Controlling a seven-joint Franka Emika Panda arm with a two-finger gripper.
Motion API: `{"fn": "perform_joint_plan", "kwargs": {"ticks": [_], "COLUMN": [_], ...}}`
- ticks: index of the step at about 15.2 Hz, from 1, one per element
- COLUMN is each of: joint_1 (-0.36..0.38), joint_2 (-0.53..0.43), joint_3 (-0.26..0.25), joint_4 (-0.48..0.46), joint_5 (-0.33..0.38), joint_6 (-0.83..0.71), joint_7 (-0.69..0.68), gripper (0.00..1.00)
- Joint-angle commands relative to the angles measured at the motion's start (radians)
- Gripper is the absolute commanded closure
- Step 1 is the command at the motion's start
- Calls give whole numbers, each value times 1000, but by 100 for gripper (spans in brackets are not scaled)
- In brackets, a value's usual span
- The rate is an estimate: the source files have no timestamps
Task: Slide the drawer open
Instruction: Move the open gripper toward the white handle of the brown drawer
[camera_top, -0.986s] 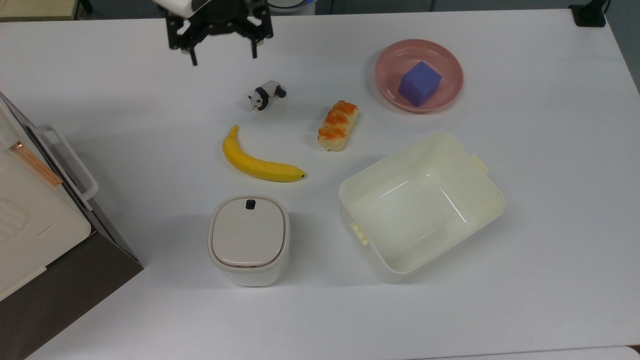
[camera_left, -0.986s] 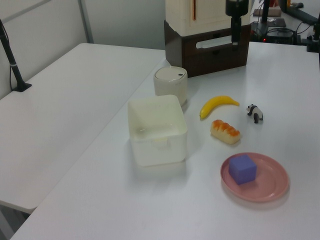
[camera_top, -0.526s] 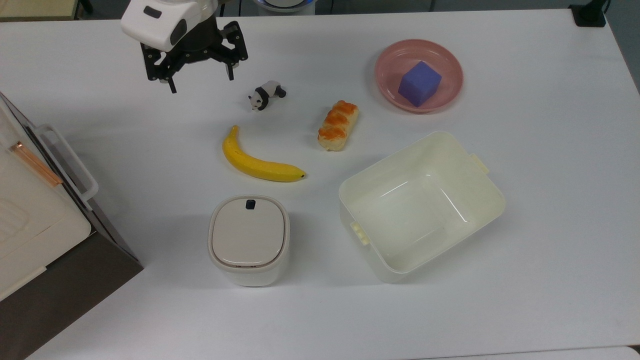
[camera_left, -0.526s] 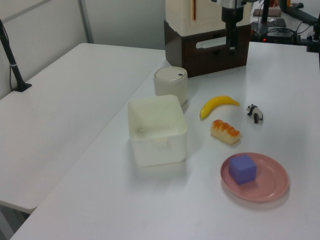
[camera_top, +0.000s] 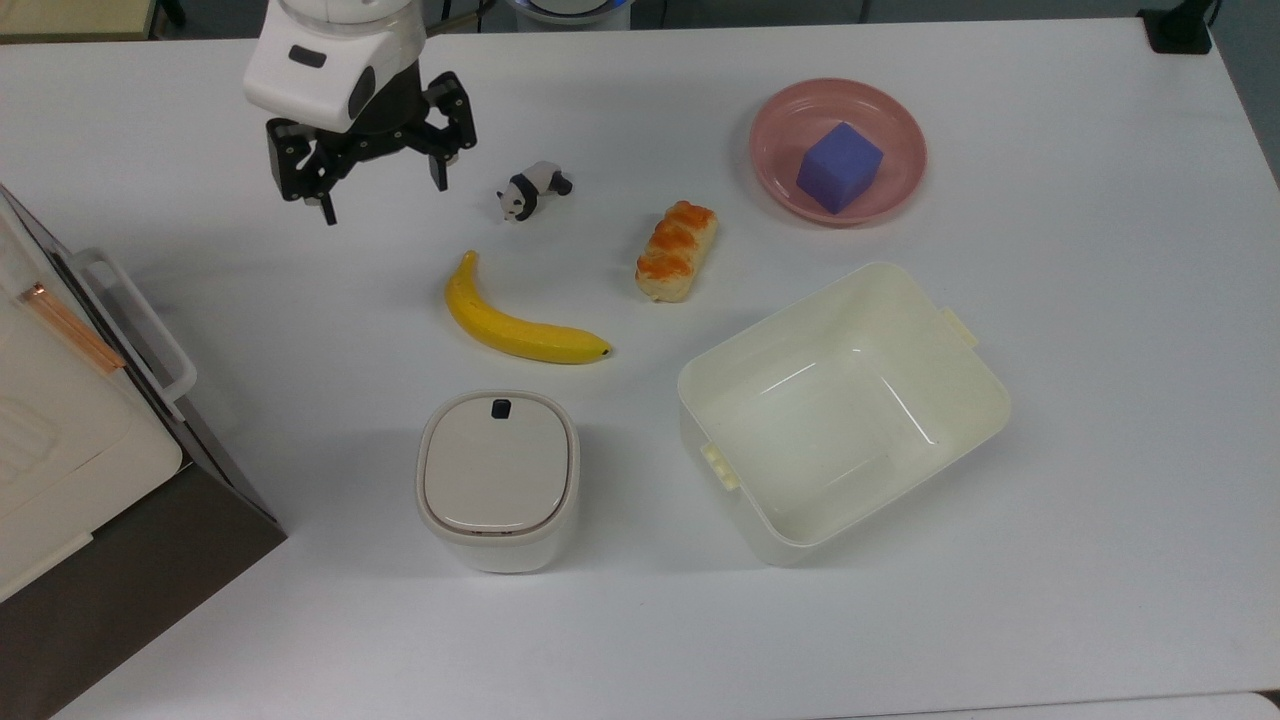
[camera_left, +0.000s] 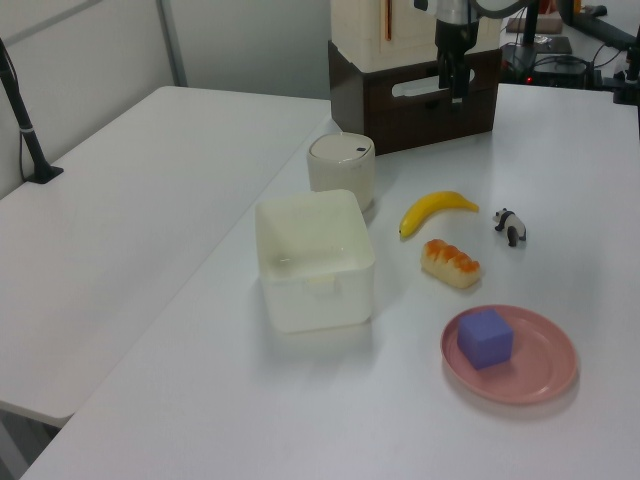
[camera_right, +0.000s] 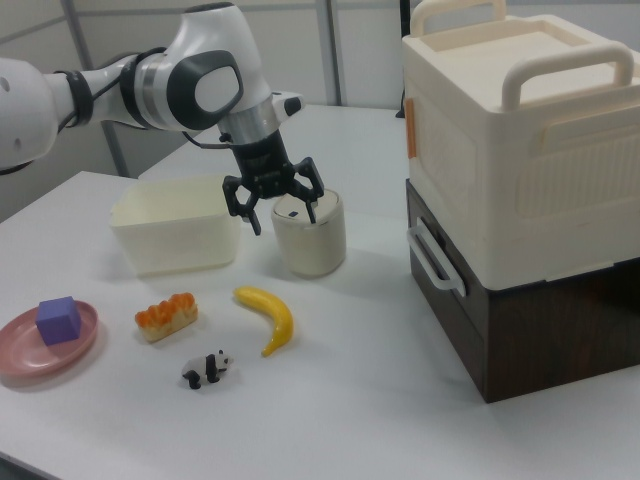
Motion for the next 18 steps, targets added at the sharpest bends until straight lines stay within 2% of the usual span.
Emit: {"fn": "perform_joint_plan", "kwargs": {"ticks": [1, 7, 10, 15, 18], "joint_1": [-32, -54, -63, -103, -130], "joint_2": [-19, -5, 9, 46, 75], "joint_3": [-3, -5, -5, -5, -5], "joint_4": [-30, -45, -45, -56, -53], "joint_5": [-13, -22, -58, -63, -100], "joint_6": [41, 105, 117, 257, 314], "joint_7": [-136, -150, -187, -208, -208], "gripper": [0, 0, 0, 0, 0]}}
